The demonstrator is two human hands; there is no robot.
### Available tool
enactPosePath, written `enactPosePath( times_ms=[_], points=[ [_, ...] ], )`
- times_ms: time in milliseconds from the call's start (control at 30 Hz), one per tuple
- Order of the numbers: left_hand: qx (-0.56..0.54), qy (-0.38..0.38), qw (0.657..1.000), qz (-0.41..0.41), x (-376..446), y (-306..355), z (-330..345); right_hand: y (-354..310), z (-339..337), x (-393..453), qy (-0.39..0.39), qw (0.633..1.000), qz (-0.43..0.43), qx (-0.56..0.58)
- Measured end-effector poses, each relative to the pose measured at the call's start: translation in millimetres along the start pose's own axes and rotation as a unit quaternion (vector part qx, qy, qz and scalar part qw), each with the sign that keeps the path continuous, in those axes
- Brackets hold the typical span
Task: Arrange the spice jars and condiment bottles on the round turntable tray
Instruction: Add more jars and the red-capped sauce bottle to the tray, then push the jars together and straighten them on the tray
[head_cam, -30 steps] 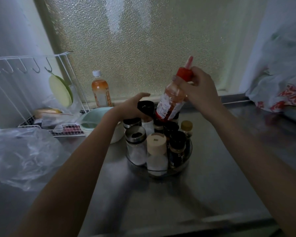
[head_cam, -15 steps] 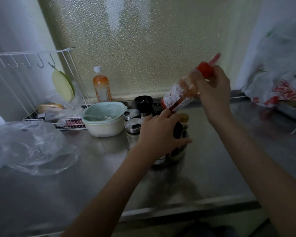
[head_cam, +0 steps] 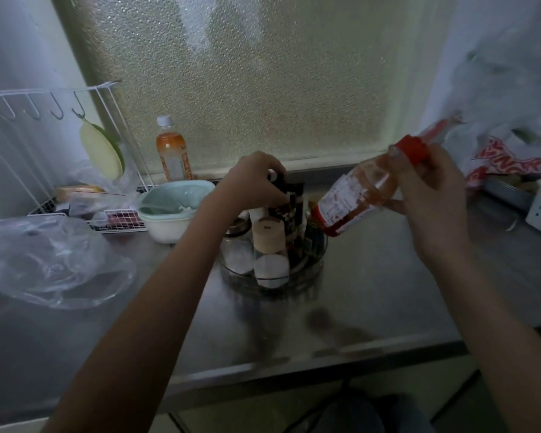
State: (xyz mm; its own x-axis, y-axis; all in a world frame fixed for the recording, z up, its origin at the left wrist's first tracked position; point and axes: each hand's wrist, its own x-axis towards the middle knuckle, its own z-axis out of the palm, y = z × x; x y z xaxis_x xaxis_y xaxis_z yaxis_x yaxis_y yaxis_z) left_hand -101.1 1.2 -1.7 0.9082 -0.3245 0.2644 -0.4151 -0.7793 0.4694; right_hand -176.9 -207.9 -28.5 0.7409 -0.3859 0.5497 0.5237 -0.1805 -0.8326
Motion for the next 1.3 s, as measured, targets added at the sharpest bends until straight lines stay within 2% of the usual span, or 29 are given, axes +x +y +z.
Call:
enactPosePath(
  times_ms=[167,367,533,700,800,900,967,1033,1100,1167,1300],
  points=[
    [0.065,-0.041,0.996,-0.045,14,-17,-5,16,23,-7,-0.062,0.998,0.006,-0.032],
    [0.037,-0.084,0.995,-0.044,13,-32,5,41,55,-17,-0.157,0.974,-0.011,-0.161],
    [0.018,-0.076,0.997,-0.025,9,-36,16,54,65,-22,-0.191,0.963,-0.004,-0.188],
    [-0.010,0.045,0.999,0.012,-7,-42,26,51,73,-29,-0.177,0.962,-0.015,-0.209],
    [-0.038,0.136,0.990,-0.008,-19,-43,34,48,80,-44,-0.144,0.958,-0.037,-0.247],
    [-0.085,0.241,0.967,-0.002,-32,-45,40,43,78,-51,-0.147,0.965,-0.042,-0.215],
    [-0.093,0.319,0.943,0.011,-43,-49,46,46,65,-52,-0.091,0.983,-0.024,-0.158],
    [-0.113,0.378,0.919,0.007,-58,-52,57,61,48,-54,-0.040,0.983,0.000,-0.179],
    [-0.135,0.401,0.906,0.003,-72,-55,70,81,35,-56,-0.075,0.963,0.028,-0.256],
    [-0.147,0.417,0.897,-0.004,-82,-59,81,95,28,-61,-0.144,0.935,0.005,-0.324],
    [-0.091,0.441,0.893,-0.029,-95,-65,95,98,27,-77,-0.243,0.902,-0.020,-0.355]
  ],
)
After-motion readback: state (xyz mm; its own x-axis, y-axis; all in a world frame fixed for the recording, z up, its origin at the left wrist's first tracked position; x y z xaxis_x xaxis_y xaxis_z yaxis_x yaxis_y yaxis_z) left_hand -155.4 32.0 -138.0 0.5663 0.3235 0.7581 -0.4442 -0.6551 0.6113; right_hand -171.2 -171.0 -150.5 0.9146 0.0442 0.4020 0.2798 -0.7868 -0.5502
